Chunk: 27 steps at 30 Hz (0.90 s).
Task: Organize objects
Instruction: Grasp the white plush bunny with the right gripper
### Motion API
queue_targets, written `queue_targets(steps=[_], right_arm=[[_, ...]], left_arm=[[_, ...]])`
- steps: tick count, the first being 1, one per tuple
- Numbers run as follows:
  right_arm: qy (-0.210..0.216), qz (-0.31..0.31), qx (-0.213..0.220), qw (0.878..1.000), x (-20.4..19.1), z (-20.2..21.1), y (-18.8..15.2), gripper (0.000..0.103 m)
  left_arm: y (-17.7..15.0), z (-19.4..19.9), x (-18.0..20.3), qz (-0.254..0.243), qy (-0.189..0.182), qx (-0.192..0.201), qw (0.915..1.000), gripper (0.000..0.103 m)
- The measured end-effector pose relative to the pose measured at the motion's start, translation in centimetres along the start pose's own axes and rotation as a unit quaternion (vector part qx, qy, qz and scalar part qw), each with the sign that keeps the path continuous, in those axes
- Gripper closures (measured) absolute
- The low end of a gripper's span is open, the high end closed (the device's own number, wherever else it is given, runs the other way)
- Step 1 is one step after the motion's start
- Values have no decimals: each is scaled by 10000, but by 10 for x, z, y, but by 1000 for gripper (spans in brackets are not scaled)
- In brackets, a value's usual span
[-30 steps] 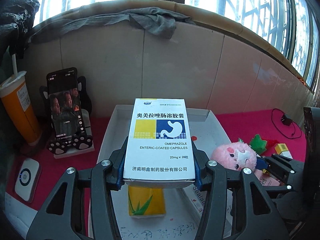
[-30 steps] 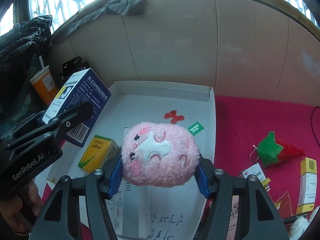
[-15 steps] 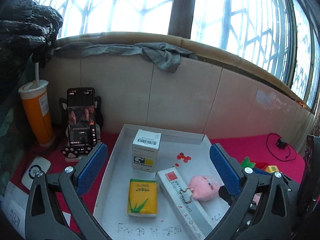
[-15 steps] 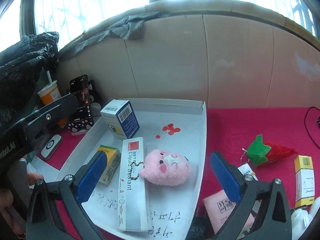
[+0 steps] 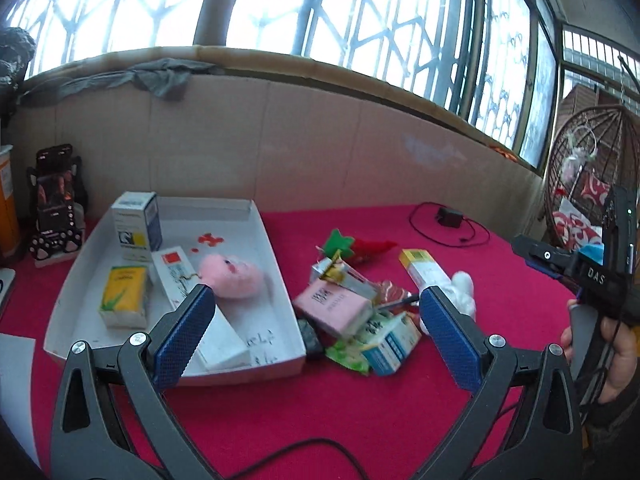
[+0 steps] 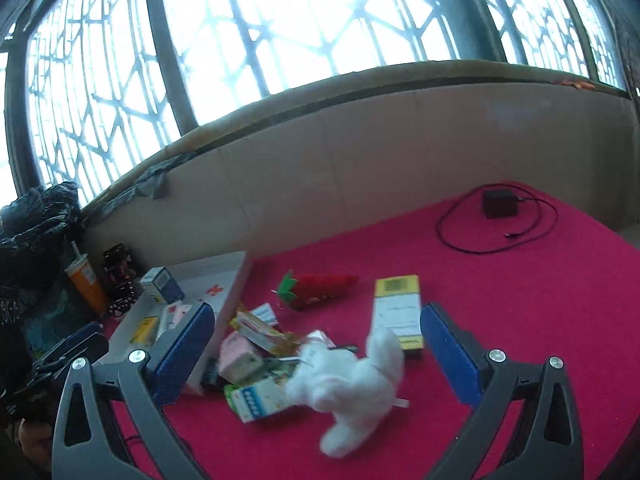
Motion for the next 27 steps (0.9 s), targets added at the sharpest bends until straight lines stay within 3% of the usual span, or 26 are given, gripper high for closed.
queue_targets(steps=[4,9,14,16,17,20,27], right_arm=[[-60,-413,-573,9975,33,-17,-37,0],[185,-23,-851,9962,8,-42,-55,0],[-215,68,-1248,9919,-1,-84,-72,0],[-195,-27,-1391,9901,1,-94,-79,0],[-124,-149,-1435,9895,4,-96,-83,0],[105,-488,-1510,9873,15,-89,-92,24],[-15,-783,-1259,9890,54,-46,-97,25]], left_arm=[[-32,-20,23,-497,38,-451,9977,0],[-43,-29,33,-845,51,-623,9945,0],[-50,-34,31,-929,97,-759,9927,0],[-52,-38,33,-1009,82,-812,9915,0],[-53,-40,34,-1063,54,-839,9908,0],[-56,-54,41,-1262,-37,-1029,9866,0],[-76,-95,70,-1629,-310,-1597,9731,3]])
Point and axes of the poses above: each gripper's, at about its wrist camera, not at the fingertips, and z roughly against the way its jaws point, x to its right, y to its top, the point moved 9 cm from there along -z, roughly the way its jaws point, and after that the axes turned 7 degrees about z, right-handed, at the moved point
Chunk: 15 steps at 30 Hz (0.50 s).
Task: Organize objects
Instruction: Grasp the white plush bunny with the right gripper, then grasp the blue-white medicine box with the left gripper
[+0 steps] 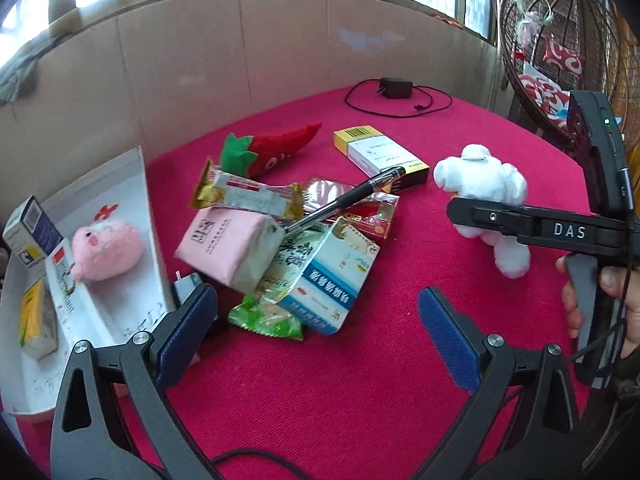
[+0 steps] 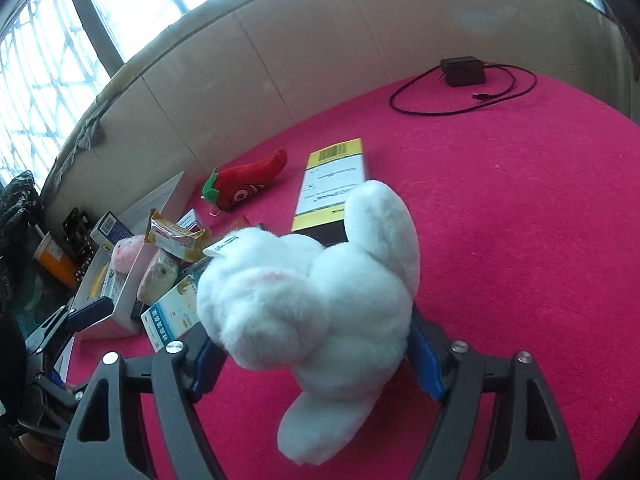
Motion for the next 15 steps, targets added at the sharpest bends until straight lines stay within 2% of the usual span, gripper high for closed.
queue_targets(steps=[3,5,7,10,12,13,15], right_arm=[[168,-315,45,9994,12,4,-1,25],[211,-339,40,9992,12,4,-1,25],[249,-349,34,9991,12,3,-1,25],[386,-465,79,9981,13,3,-1,25],[466,-534,107,9974,14,4,0,25],[490,-554,118,9972,14,4,0,25],[509,-570,124,9970,14,4,0,25]], left_arm=[[1,-13,15,-357,63,-79,9993,11],[0,-20,21,-593,146,-130,9980,24],[-3,-29,21,-750,282,-267,9964,33],[-8,-41,17,-824,460,-434,9946,37],[-8,-40,14,-735,399,-396,9957,43],[-7,-40,13,-758,479,-377,9953,55],[-6,-39,13,-758,441,-375,9954,62]])
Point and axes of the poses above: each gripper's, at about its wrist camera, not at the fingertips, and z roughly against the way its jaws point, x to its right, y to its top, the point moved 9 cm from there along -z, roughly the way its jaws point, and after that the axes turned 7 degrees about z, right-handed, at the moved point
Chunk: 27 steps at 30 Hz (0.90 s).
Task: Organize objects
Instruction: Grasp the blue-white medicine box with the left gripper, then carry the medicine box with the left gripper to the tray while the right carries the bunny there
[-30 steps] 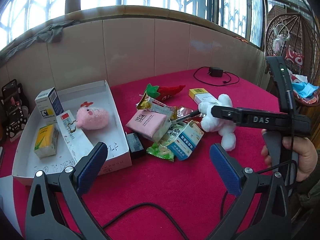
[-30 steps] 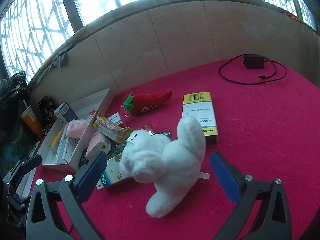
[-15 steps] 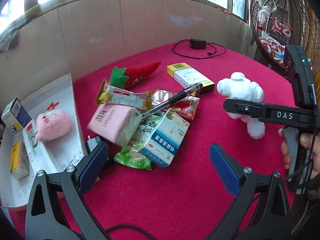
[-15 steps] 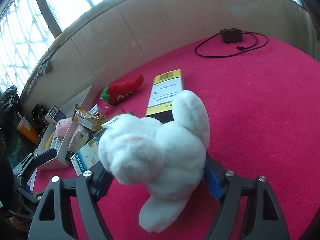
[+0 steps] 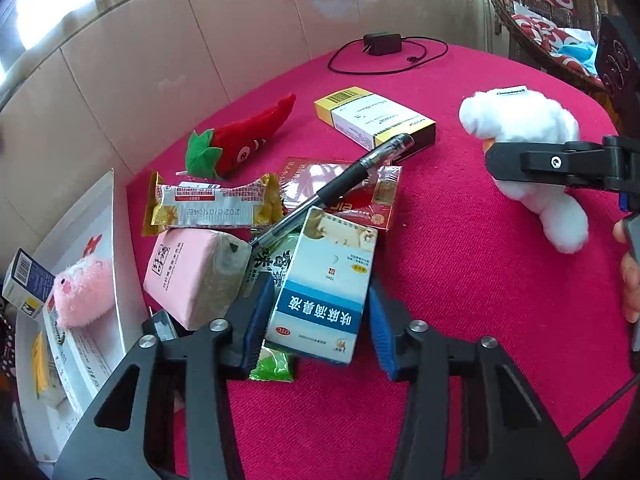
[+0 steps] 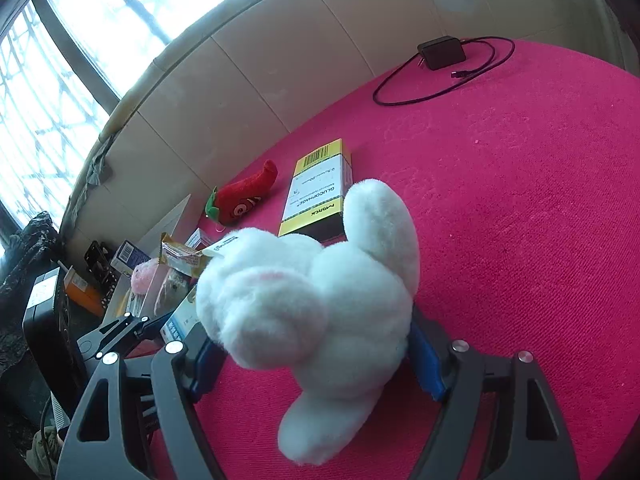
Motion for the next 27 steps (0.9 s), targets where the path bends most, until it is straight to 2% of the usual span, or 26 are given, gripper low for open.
queue_targets(steps=[3,6,11,19,27], right_arm=[[21,-17,7,10000,0,0,0,25],[31,-27,14,10000,0,0,0,25],[-2,-9,21,10000,0,0,0,25],[-135,25,93,9999,1,5,1,25],[-127,-7,34,9999,-2,11,-2,25]], left_arm=[[-2,5,3,132,-221,35,9997,64],[-6,12,8,225,-285,138,9992,64],[-2,39,16,419,-400,524,9969,64],[5,73,20,569,-433,946,9929,64],[6,82,13,696,-441,1057,9910,64]])
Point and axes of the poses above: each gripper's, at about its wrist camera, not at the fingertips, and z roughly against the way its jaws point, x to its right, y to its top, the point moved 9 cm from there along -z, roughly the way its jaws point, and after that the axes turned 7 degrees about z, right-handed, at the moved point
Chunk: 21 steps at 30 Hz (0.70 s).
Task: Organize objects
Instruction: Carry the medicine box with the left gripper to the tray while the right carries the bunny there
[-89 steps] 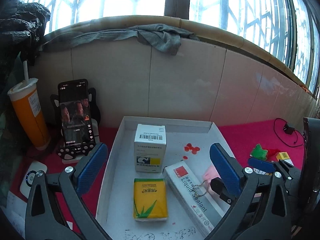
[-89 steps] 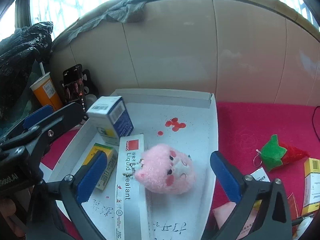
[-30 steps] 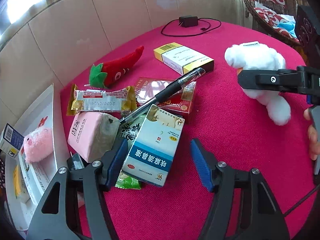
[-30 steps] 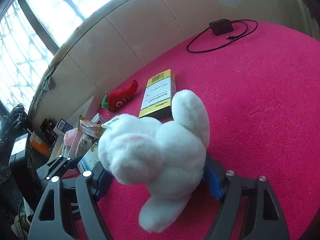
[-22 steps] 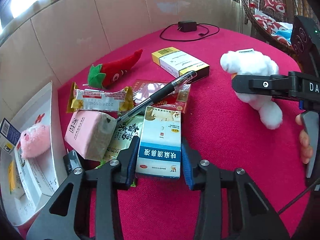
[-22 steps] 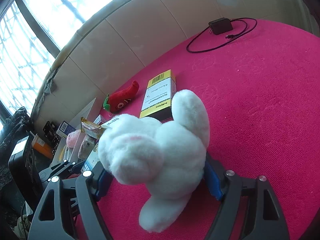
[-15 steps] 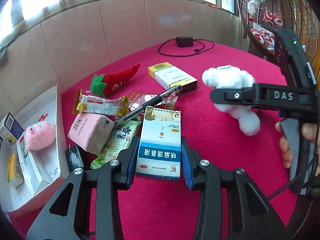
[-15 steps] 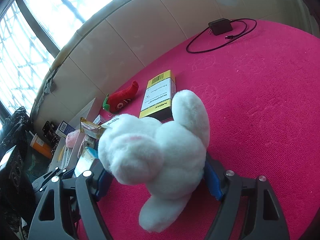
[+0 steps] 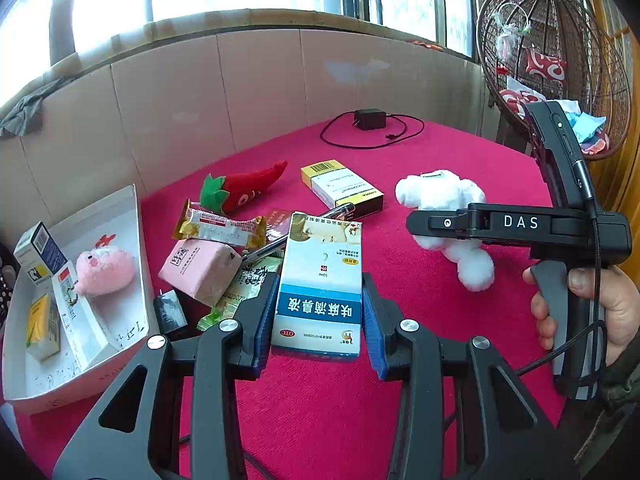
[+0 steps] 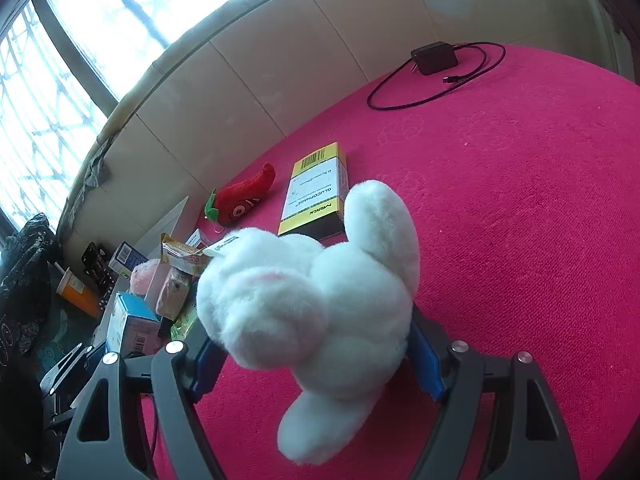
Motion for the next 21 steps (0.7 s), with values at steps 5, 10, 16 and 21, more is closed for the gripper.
queue_targets(steps=[5,10,16,21], right_arm=[[15,85,31,10000,-10,5,2,25],[91,155,25,9998,-20,9,2,25],[143,264,8,9996,-32,10,1,25],[154,373,43,9992,-40,12,4,25]], left_arm=[[4,8,-4,75,13,128,9999,64],[7,13,-9,158,52,200,9997,64],[8,21,-17,290,109,312,9990,64],[11,29,-26,433,159,426,9980,64]])
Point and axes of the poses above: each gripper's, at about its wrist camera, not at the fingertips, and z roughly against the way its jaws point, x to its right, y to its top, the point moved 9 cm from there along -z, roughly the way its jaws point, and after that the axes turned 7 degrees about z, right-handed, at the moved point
